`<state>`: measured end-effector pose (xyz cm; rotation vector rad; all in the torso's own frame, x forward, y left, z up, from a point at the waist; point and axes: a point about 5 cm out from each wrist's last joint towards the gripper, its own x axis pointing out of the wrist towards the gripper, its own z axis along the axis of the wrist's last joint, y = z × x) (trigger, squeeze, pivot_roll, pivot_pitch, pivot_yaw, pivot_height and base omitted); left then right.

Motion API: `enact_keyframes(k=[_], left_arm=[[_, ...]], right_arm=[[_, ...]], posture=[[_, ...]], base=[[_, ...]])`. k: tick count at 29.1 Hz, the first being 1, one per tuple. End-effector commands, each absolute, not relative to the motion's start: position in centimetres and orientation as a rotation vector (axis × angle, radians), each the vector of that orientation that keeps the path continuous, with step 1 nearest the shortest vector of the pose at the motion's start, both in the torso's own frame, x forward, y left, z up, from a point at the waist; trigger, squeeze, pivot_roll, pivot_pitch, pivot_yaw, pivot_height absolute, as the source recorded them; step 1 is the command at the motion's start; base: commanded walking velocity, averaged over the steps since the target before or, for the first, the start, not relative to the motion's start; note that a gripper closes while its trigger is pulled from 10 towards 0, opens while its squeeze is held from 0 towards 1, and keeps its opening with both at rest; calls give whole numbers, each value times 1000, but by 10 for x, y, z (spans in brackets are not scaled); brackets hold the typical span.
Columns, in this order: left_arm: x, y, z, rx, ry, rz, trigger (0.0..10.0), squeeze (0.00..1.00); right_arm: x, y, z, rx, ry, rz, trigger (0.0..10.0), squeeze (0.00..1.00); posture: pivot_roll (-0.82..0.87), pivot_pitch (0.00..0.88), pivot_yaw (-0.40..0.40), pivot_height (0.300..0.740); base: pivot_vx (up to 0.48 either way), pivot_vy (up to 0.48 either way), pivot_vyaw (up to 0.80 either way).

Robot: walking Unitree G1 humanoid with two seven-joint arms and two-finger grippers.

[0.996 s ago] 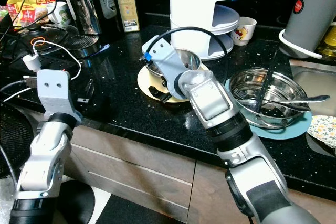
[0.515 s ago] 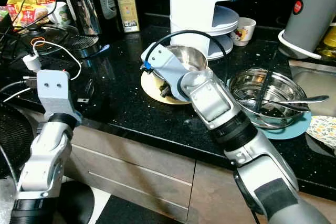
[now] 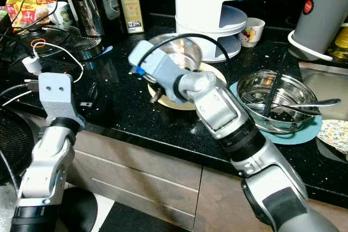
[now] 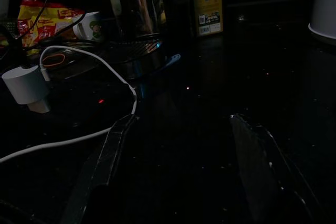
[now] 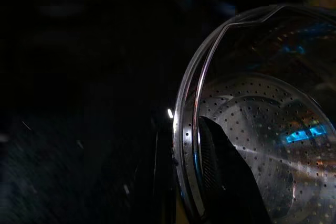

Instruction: Kitchen organization

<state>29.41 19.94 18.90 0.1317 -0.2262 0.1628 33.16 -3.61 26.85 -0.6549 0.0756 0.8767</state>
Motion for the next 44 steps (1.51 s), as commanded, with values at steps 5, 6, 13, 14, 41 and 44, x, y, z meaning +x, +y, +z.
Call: enact_keyframes(k=[5, 6, 13, 14, 41, 44], left_arm=[[295, 201, 185, 129, -208, 175, 10000, 0], [296, 201, 186, 129, -211, 176, 10000, 0], [300, 196, 195, 79, -241, 128, 10000, 0], [300, 196, 195, 79, -241, 128, 10000, 0], [345, 195, 178, -585, 44, -30, 10000, 0], [346, 192, 179, -620, 38, -73, 10000, 114]], right_arm=[[326, -32, 295, -528, -121, 901, 0, 0], [324, -32, 305, -451, -179, 905, 0, 0], [308, -57, 335, -121, -352, 989, 0, 0], [308, -57, 335, -121, -352, 989, 0, 0], [316, -47, 286, -712, -217, 877, 10000, 0], [317, -47, 286, -712, -218, 859, 10000, 0]], posture=[[31, 0, -1, 740], [34, 0, -2, 740], [26, 0, 6, 740], [26, 0, 6, 740], [15, 0, 9, 740], [12, 0, 8, 740]], base=[[0, 0, 0], [0, 0, 0], [0, 0, 0], [0, 0, 0], [0, 0, 0], [0, 0, 0]])
